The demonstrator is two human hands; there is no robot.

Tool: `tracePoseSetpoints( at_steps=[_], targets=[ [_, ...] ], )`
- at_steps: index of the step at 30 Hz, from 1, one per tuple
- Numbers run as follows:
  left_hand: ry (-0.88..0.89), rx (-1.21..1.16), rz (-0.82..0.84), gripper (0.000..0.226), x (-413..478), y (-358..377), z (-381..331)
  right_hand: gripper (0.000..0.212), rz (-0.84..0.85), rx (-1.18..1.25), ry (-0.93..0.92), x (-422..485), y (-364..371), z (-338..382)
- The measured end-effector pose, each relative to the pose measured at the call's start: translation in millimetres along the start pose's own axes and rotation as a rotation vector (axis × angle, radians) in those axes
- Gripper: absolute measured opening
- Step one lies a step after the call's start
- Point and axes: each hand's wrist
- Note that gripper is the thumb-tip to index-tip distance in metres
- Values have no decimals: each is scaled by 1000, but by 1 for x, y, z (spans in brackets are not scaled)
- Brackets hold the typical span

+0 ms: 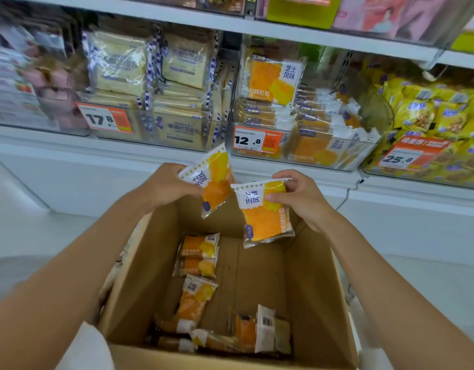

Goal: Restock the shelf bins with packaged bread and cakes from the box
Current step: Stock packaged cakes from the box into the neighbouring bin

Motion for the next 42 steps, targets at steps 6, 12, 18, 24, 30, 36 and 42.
tracePoseSetpoints(
  at_steps=[6,12,18,24,30,36,42],
  targets=[
    [2,-310,89,30,6,-2,-4,23,78,203,10,8,10,4],
    [-87,-672,362,36,4,14,-10,31,64,490,87,15,30,0],
    [-58,-1039,485,88,-1,33,-2,39,-78,888,295,19,47,-7],
    [-5,-932,230,79,-20,78,-8,36,-261,855,304,24,65,2],
    [-111,-661,180,61,3,47,-17,91,-104,128,25,14,26,2],
    [-10,-397,148,60,13,32,-35,41,6,-153,-33,15,16,6],
    [130,-325,119,38,8,46,-50,43,-3,9,-80,13,15,25]
  ],
)
Point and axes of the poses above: each hand's wrist, its own x-axis towards the middle knuckle, its own y-axis out of the palm, z = x × y
